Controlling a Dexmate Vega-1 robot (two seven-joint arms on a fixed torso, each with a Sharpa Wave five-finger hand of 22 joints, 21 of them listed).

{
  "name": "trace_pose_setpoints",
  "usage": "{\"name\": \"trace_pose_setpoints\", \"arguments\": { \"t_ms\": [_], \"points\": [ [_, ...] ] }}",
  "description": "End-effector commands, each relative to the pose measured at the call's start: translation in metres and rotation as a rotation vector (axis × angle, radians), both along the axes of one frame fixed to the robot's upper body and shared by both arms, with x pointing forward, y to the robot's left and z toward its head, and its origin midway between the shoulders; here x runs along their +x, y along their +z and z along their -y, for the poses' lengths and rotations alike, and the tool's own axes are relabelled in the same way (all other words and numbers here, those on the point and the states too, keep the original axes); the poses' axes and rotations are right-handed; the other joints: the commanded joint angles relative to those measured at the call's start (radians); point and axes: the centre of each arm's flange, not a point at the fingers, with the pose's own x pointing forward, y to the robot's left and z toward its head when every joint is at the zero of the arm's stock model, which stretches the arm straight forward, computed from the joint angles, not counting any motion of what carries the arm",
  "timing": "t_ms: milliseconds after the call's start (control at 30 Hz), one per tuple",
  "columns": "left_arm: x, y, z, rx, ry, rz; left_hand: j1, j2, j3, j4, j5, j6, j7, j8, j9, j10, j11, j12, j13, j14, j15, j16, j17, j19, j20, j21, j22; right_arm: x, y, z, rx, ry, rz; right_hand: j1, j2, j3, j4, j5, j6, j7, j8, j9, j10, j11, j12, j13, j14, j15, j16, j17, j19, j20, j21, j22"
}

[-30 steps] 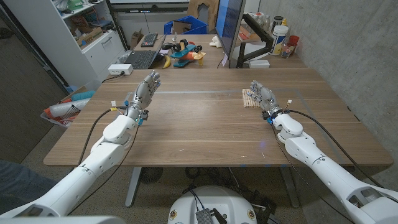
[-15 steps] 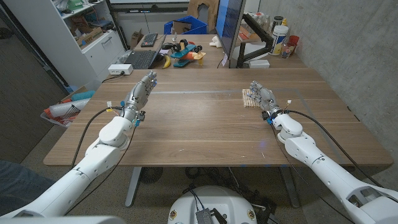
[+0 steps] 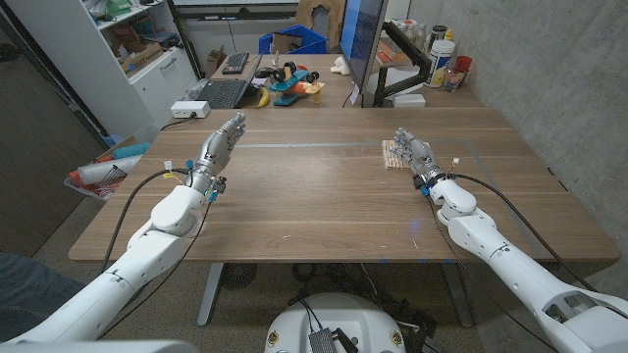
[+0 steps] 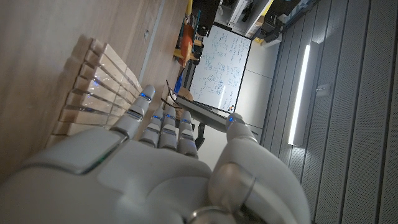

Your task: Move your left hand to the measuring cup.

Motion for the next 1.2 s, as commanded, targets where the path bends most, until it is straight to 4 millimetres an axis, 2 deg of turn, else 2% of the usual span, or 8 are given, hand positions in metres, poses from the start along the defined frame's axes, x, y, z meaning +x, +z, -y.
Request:
{"name": "trace_pose_setpoints", "arguments": {
  "t_ms": [33,400,1200],
  "points": [
    [-0.014,-0.005,-0.006,0.046,0.037,0.0,0.014,0.002,0.005,-0.008,-0.006,0.01,0.0,0.005,0.002,0.009,0.001,0.005,0.0,0.008,0.003,0.008,0.002,0.002,0.013,0.002,0.004,-0.001,0.005,0.004,0.002,-0.003,0.018,0.004,0.012,-0.004,0.004,0.007,0.008,-0.005,-0.001,0.003,0.007,0.002,-0.004,0.003,0.01,0.002,-0.001,0.002,0.011,-0.003,-0.004,0.003],
    [-0.026,-0.007,-0.013,0.083,0.067,-0.004,0.024,0.006,0.009,-0.016,-0.008,0.015,-0.001,0.006,0.003,0.015,-0.001,0.007,0.001,0.008,0.003,0.007,0.002,0.0,0.015,0.002,0.004,-0.004,0.013,0.003,-0.02,-0.007,0.043,0.004,0.012,-0.005,0.003,0.006,0.008,-0.007,-0.002,0.002,0.007,0.002,-0.004,0.003,0.01,0.001,-0.002,0.001,0.012,-0.003,-0.008,0.003],
    [-0.041,-0.004,-0.026,0.148,0.134,-0.006,0.04,0.011,0.013,-0.03,-0.013,0.028,-0.007,0.007,0.003,0.026,0.0,0.011,0.003,0.015,0.005,0.008,0.003,-0.003,0.015,0.002,0.004,0.004,0.02,-0.002,-0.042,-0.011,0.046,0.004,0.014,-0.008,0.002,0.006,0.011,-0.009,-0.002,0.002,0.011,0.001,-0.004,0.003,0.013,0.0,-0.003,-0.001,0.017,-0.005,-0.018,0.003]
  ]
}}
